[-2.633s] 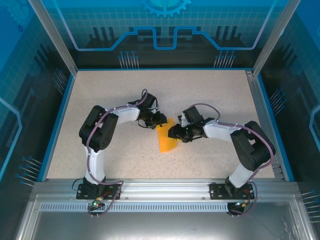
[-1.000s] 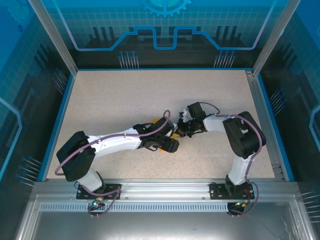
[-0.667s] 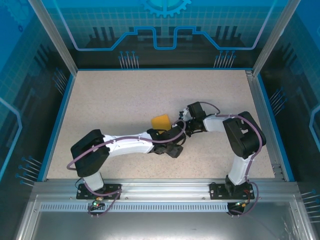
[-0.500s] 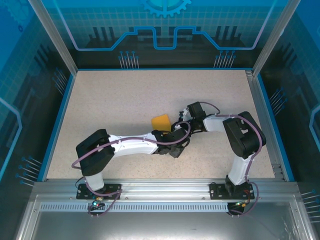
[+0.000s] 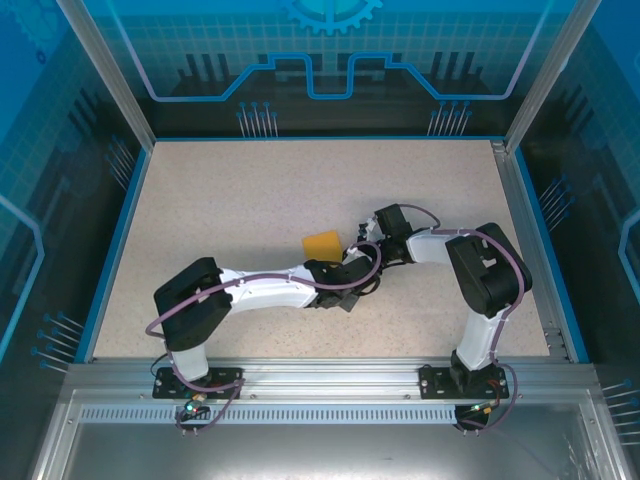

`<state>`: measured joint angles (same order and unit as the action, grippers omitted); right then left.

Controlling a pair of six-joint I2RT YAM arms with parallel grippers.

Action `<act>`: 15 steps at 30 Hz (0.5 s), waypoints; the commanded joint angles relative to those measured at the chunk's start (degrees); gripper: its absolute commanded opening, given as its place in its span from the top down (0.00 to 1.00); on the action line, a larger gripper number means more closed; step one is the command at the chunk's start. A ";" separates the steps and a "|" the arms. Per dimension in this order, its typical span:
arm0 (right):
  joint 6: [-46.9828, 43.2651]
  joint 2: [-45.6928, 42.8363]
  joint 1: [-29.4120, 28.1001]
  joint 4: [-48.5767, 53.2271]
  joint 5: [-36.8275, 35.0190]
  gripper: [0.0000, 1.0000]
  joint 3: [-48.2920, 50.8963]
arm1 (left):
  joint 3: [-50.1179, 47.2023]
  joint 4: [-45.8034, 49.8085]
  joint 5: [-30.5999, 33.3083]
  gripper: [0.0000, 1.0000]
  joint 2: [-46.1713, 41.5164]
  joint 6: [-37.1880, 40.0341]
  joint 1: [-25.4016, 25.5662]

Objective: Fold a paper plane with a square sheet of paper (pick it up from the middle)
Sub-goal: Third fold the triangle at the center of the table.

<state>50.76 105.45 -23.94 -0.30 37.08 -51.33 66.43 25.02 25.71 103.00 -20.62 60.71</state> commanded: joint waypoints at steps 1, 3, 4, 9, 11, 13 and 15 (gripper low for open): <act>-0.96 0.28 1.26 1.79 0.77 0.90 -0.43 | -0.96 -0.57 0.08 0.74 -2.60 0.22 0.11; -1.09 0.26 1.29 1.96 0.72 0.90 -0.61 | -0.92 -0.64 -0.46 0.75 -2.69 0.45 0.11; -1.03 0.28 1.27 2.08 0.77 0.90 -0.61 | -0.82 -0.52 -0.73 0.76 -2.48 0.70 0.08; -1.03 0.26 1.35 2.27 0.67 0.89 -0.70 | -0.71 -0.48 -1.40 0.75 -2.45 1.38 0.12; -1.03 0.36 1.40 2.25 0.74 0.89 -0.62 | -0.70 -0.18 -1.38 0.77 -2.50 1.44 0.10; -1.02 0.31 1.35 2.20 0.80 0.89 -0.61 | -0.72 -0.31 -1.71 0.82 -2.66 1.48 0.11; -1.10 0.27 1.42 2.18 0.77 0.89 -0.53 | -0.61 -0.19 -2.03 0.90 -2.65 1.51 0.11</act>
<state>50.54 105.45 -23.77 0.49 37.06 -51.33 66.28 24.95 24.62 102.15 -19.84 60.71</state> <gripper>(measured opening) 0.109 0.127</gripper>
